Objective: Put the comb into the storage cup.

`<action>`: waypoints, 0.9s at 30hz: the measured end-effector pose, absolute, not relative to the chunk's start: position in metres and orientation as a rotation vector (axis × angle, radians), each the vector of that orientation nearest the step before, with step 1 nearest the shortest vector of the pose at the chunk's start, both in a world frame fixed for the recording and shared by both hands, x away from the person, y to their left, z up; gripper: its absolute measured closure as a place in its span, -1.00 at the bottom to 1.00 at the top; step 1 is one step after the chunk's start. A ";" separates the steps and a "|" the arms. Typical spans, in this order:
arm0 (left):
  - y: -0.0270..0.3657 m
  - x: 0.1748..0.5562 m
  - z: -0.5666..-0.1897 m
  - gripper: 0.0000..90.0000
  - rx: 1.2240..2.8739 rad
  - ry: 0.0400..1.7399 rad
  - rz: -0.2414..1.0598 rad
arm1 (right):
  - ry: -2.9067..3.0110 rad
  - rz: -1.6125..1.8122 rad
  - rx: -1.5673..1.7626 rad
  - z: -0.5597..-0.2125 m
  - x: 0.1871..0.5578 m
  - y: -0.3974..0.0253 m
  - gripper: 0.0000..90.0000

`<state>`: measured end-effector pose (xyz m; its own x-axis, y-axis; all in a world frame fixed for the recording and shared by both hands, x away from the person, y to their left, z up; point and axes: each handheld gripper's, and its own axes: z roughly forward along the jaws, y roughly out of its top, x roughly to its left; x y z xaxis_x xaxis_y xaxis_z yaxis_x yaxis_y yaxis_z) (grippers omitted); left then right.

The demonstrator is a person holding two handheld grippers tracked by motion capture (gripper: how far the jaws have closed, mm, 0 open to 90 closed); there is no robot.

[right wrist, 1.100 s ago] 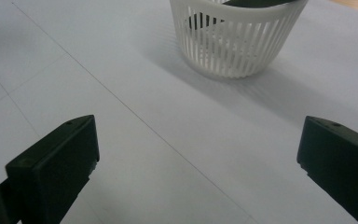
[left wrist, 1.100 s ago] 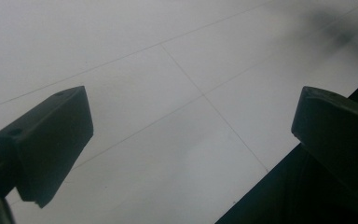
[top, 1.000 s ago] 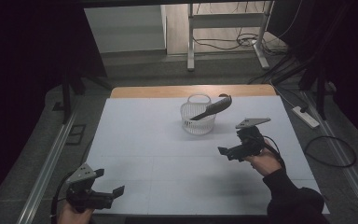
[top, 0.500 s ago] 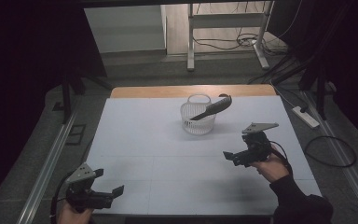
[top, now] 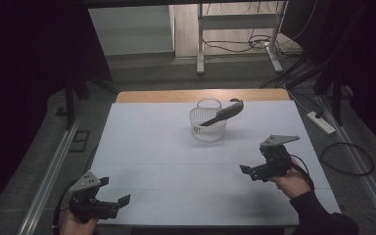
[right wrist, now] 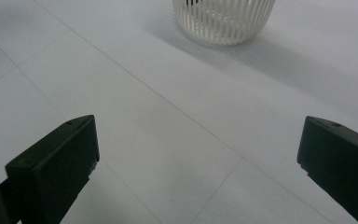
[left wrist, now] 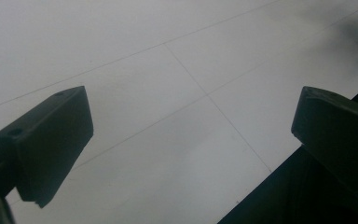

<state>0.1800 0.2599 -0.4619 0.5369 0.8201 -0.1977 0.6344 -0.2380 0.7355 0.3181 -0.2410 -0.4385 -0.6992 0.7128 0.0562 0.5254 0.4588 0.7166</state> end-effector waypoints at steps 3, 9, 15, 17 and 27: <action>0.260 0.180 -0.462 -1.00 1.967 1.180 0.291 | 2.466 1.073 1.076 -0.439 0.315 -0.244 -1.00; 0.260 0.180 -0.462 -1.00 1.967 1.180 0.291 | 2.459 1.078 1.084 -0.440 0.310 -0.250 -1.00; 0.260 0.180 -0.462 -1.00 1.967 1.179 0.291 | 2.458 1.056 1.084 -0.442 0.303 -0.256 -1.00; 0.260 0.180 -0.462 -1.00 1.968 1.179 0.291 | 2.456 1.051 1.087 -0.442 0.301 -0.259 -1.00; 0.260 0.180 -0.462 -1.00 1.969 1.179 0.292 | 2.437 1.046 1.119 -0.442 0.289 -0.272 -1.00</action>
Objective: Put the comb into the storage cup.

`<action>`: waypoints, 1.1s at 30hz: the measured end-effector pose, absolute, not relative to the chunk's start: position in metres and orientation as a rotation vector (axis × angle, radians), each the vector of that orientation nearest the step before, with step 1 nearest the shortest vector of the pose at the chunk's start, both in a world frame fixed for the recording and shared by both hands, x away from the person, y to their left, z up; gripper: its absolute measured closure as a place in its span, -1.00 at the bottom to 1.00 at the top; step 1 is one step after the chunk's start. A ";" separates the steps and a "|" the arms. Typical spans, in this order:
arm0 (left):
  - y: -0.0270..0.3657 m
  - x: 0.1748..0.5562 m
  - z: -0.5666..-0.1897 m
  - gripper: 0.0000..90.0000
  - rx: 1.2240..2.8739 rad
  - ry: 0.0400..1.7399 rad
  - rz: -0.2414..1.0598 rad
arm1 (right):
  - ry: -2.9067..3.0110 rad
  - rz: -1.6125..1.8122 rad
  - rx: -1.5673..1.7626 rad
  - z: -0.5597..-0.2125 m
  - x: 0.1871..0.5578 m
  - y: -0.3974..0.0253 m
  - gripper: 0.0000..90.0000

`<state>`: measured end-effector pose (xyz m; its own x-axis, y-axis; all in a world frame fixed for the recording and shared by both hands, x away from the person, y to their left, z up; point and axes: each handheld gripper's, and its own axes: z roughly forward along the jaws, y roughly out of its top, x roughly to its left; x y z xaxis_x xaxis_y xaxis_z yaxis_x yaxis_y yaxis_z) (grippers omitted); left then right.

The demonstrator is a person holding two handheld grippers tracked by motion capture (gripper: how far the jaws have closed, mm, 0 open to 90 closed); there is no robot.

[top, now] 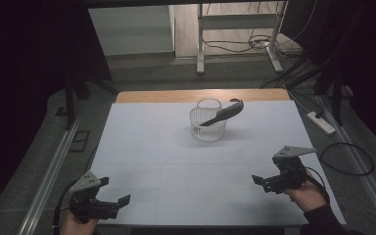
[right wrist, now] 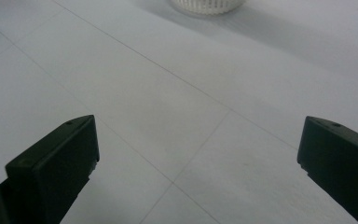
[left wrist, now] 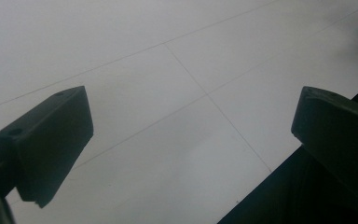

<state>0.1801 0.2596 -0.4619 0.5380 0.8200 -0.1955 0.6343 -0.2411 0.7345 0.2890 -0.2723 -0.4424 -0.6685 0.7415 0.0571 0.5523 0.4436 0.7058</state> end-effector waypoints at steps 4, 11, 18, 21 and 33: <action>0.260 0.180 -0.462 -1.00 1.969 1.179 0.292 | 2.426 1.042 1.136 -0.442 0.284 -0.278 -1.00; 0.260 0.180 -0.462 -1.00 1.965 1.184 0.292 | 2.406 1.040 1.165 -0.442 0.278 -0.288 -1.00; 0.260 0.180 -0.462 -1.00 1.965 1.188 0.299 | 2.382 1.029 1.189 -0.442 0.270 -0.298 -1.00; 0.260 0.180 -0.462 -1.00 1.964 1.190 0.302 | 2.368 1.031 1.201 -0.442 0.266 -0.302 -1.00; 0.262 0.179 -0.461 -1.00 1.962 1.201 0.311 | 2.335 1.019 1.244 -0.443 0.252 -0.314 -1.00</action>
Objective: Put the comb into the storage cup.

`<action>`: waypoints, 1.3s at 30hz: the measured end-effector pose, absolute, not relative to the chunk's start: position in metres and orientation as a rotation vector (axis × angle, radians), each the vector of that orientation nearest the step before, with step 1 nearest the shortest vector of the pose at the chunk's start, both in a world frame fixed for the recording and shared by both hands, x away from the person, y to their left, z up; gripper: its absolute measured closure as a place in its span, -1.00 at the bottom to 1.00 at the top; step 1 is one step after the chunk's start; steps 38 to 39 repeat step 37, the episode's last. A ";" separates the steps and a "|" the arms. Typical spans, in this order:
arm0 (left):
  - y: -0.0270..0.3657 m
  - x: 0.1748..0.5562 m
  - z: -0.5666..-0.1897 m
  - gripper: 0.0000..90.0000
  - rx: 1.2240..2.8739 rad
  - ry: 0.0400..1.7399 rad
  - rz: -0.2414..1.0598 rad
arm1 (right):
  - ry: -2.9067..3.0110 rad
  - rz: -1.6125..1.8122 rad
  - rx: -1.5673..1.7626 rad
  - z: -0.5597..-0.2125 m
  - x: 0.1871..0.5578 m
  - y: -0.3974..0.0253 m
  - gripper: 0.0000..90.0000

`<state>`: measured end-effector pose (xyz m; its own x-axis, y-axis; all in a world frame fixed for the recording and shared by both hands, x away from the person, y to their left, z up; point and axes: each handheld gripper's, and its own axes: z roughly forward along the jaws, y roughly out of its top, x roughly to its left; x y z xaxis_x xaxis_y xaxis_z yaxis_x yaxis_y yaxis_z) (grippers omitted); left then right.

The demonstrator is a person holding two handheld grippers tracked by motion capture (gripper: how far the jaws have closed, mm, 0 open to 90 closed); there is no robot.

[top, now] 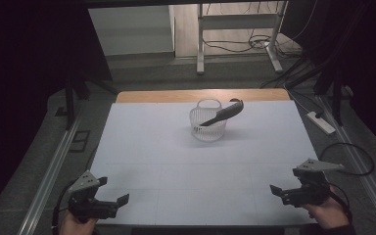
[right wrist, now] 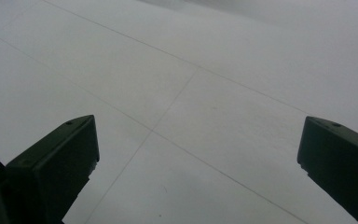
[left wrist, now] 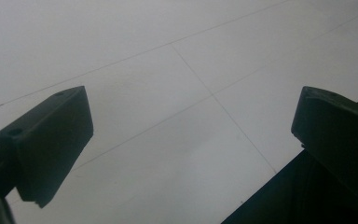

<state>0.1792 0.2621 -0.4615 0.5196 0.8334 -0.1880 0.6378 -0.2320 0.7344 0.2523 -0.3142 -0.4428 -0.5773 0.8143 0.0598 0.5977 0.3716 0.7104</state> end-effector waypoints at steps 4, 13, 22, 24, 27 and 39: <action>0.264 0.178 -0.461 -1.00 1.958 1.206 0.317 | 2.325 1.012 1.261 -0.443 0.248 -0.318 -1.00; 0.268 0.176 -0.461 -1.00 1.945 1.222 0.326 | 2.307 0.989 1.277 -0.442 0.240 -0.322 -1.00; 0.267 0.177 -0.461 -1.00 1.957 1.224 0.328 | 2.308 0.897 1.290 -0.441 0.234 -0.322 -1.00; 0.267 0.176 -0.461 -1.00 1.958 1.226 0.329 | 2.313 0.864 1.299 -0.442 0.232 -0.322 -1.00; 0.267 0.177 -0.462 -1.00 1.958 1.230 0.331 | 2.316 0.821 1.309 -0.442 0.230 -0.322 -1.00; 0.267 0.178 -0.462 -1.00 1.954 1.237 0.325 | 2.322 0.792 1.341 -0.443 0.226 -0.325 -1.00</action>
